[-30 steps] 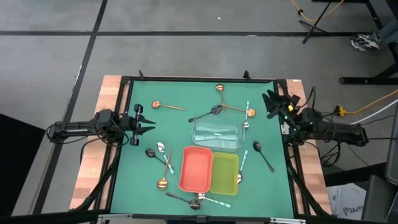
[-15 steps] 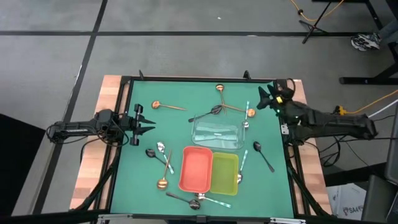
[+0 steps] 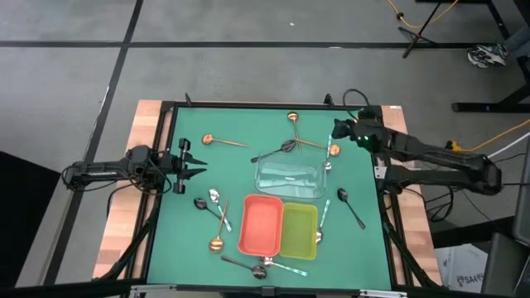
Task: Sort silverware by color (type)
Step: Put the blue patterned spoon into the yellow bin
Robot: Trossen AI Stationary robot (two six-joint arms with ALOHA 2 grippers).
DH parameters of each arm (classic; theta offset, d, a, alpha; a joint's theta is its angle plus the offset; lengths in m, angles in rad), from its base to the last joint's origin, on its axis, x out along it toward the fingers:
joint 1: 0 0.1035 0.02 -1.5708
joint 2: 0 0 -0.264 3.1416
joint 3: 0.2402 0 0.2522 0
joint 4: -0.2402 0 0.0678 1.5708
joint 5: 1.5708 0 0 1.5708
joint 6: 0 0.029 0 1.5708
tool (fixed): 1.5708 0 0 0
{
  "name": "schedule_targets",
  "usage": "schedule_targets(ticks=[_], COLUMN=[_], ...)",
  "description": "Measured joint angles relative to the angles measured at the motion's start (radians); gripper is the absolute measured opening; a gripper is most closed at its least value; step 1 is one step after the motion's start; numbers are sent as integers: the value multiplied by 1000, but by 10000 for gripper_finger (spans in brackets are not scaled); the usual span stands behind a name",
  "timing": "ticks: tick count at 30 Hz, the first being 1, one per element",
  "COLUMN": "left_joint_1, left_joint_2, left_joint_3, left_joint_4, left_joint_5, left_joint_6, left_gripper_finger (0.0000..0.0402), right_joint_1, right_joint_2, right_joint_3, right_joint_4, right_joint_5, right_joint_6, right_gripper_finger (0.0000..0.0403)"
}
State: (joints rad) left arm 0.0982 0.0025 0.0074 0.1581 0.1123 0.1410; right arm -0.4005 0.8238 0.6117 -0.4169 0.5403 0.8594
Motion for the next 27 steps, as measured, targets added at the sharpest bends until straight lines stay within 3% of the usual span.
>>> schedule_targets(ticks=[4, 9, 15, 27], left_joint_1=[0, 0, 0, 0], left_joint_2=[0, 0, 0, 0], left_joint_3=[0, 0, 0, 0], left_joint_4=[0, 0, 0, 0], left_joint_5=[0, -40, -77, -77], left_joint_6=[0, 0, 0, 0], left_gripper_finger=[73, 73, 73, 73], right_joint_1=[-130, -254, -321, -319], right_joint_2=[90, 217, 355, 514], right_joint_3=[0, 0, 0, 0], right_joint_4=[-13, 3, 5, 125], right_joint_5=[-169, -283, -340, -397], right_joint_6=[12, 10, 8, 8], right_gripper_finger=[250, 250, 250, 250])
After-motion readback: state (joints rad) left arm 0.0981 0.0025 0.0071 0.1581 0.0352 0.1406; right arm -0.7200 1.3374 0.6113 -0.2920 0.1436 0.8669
